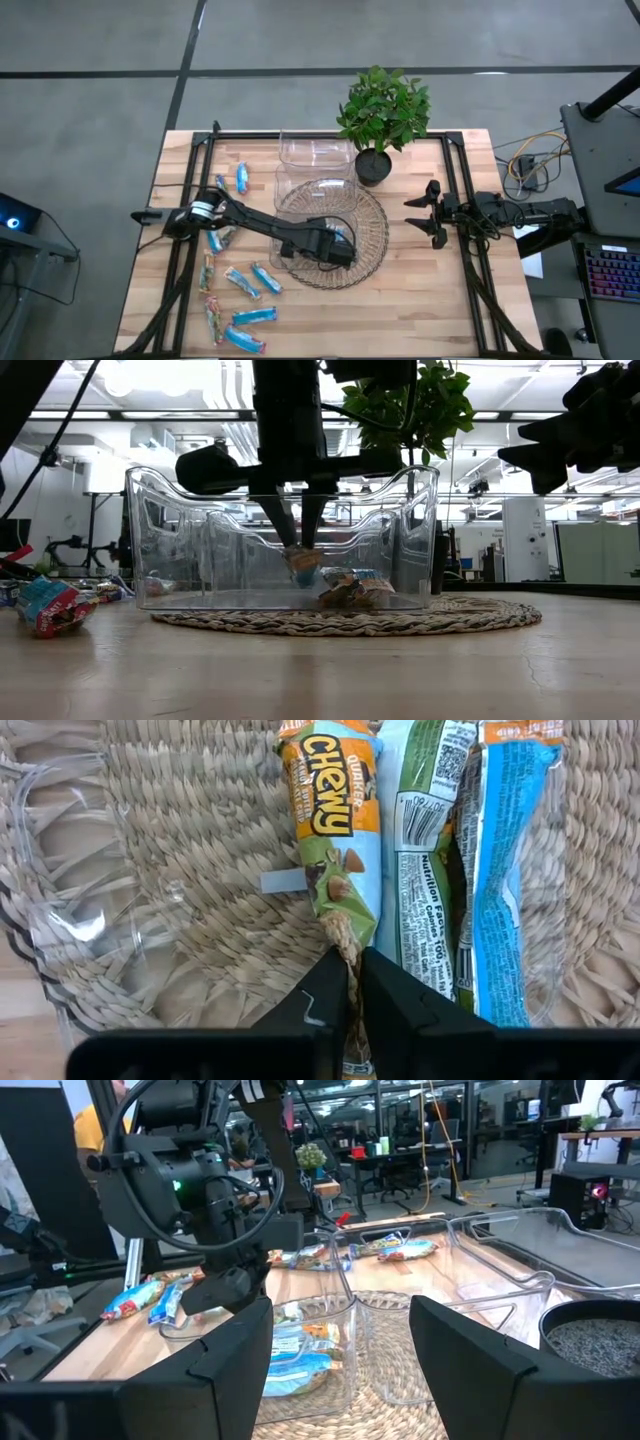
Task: Pick and place Granola Bars by type
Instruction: Put the yellow granola bar into the bottom transparent bin
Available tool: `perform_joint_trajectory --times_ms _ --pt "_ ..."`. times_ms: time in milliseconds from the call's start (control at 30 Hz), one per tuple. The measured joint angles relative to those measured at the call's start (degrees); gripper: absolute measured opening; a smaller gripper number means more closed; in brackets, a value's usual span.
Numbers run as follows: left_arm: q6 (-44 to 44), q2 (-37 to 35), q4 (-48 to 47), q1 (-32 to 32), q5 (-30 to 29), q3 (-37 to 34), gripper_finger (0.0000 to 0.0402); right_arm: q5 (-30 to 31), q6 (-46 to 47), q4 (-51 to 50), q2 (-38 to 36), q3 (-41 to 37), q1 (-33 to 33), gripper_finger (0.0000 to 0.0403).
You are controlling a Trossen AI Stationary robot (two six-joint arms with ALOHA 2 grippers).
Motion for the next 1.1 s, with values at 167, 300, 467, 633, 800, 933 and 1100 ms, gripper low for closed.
perform_joint_trajectory --times_ms 167,300,467,633,800,933,1100 --pt "1.51 -0.1 -0.17 0.17 0.14 0.0 0.0014 0.0 0.0 0.0 0.0 0.01 0.02 0.0224" --pt "2.49 -0.17 -0.39 0.38 0.5 0.0 0.0033 -0.02 0.0 0.0 0.0 0.0 0.0 0.0224" --pt "3.75 -0.17 -0.37 1.09 2.19 0.0 0.0098 0.0 0.0 0.0 0.0 0.0 0.0 0.0224" --pt "5.68 -0.37 -0.4 1.44 2.97 0.0 0.0163 0.0 0.0 0.0 0.0 0.0 0.02 0.0224" --pt "6.69 -1.25 -1.88 1.53 2.39 0.88 0.0181 0.0 0.0 0.0 0.0 0.0 0.0 0.0224" --pt "6.7 -1.4 -7.08 1.68 0.99 3.63 0.0182 0.0 0.0 0.0 0.0 0.0 0.01 0.0224" --pt "6.71 -1.42 -12.9 1.97 0.94 8.61 0.0182 0.0 0.0 0.0 0.0 0.0 0.02 0.0224"
